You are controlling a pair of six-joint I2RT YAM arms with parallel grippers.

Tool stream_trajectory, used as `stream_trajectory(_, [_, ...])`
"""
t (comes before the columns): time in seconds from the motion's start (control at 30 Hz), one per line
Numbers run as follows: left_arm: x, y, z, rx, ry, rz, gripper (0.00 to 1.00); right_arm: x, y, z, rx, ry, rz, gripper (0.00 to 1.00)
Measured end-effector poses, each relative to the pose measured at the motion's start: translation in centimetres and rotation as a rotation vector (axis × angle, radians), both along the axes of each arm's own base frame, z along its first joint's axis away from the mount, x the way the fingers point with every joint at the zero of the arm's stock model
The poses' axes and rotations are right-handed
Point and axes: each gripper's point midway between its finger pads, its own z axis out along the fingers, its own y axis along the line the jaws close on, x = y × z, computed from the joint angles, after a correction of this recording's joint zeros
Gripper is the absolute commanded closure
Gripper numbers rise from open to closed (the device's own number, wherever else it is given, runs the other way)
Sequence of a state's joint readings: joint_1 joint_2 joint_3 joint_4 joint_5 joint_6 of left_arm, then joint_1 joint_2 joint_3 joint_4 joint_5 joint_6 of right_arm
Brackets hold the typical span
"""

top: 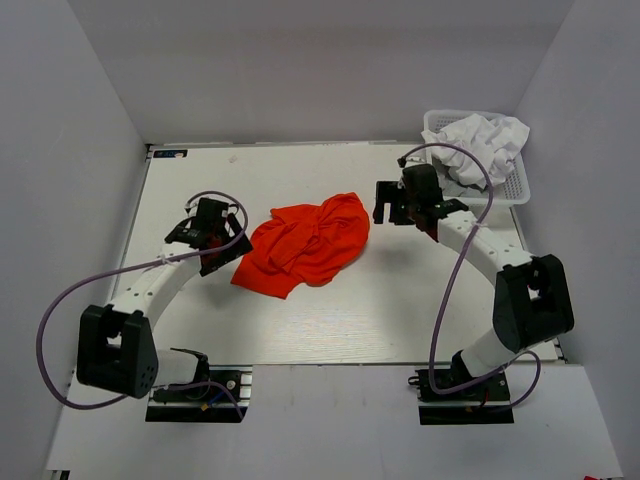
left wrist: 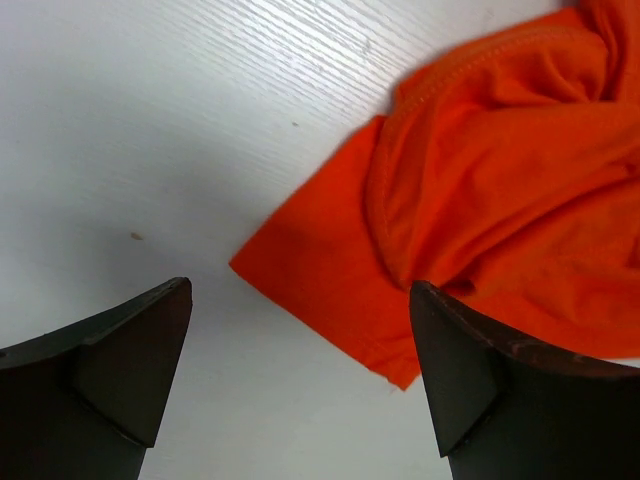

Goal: Fold and stack the t-shirts
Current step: Flatten out the tshirt

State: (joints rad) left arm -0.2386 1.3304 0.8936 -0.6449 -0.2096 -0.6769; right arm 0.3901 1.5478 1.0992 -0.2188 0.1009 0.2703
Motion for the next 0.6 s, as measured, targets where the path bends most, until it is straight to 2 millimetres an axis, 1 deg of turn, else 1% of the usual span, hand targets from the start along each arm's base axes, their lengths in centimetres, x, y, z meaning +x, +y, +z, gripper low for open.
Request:
stream_trajectory(0.1, [-0.8, -0.7, 0.6, -0.052, -0.031, -0.027, 0.00, 0.4, 0.8, -0.2, 0.002, -0.010, 0.041, 0.10])
stream_trajectory(0.17, [-1.3, -1.3, 0.3, -0.089, -0.045, -0.048, 0.00, 1.1, 1.7, -0.4, -0.008, -0.022, 0.083, 0.10])
stream_trajectory(0.2, [-1.7, -1.5, -0.1, -0.099, -0.043, -0.054, 0.00, 1.6, 2.2, -0.5, -0.018, -0.028, 0.107, 0.10])
stream_trajectory(0.23, [-2.1, -1.6, -0.8, -0.109, -0.030, -0.059, 0.03, 2.3, 2.8, -0.7, -0.032, -0.039, 0.134, 0.10])
stream_trajectory(0.37, [-4.1, -1.4, -3.5, -0.108, 0.045, -0.059, 0.03, 4.8, 4.9, -1.3, -0.120, -0.098, 0.266, 0.10])
stream_trajectory(0.47, [-4.2, -1.4, -4.5, -0.107, 0.053, -0.054, 0.03, 5.9, 7.0, -2.1, -0.169, -0.128, 0.404, 0.10])
stream_trajectory(0.57, [-3.3, -1.5, -5.0, -0.105, 0.041, -0.051, 0.03, 6.2, 8.6, -2.9, -0.194, -0.141, 0.519, 0.10])
stream_trajectory(0.6, [-3.0, -1.5, -5.4, -0.101, 0.042, -0.049, 0.05, 6.1, 9.2, -3.1, -0.201, -0.148, 0.552, 0.10])
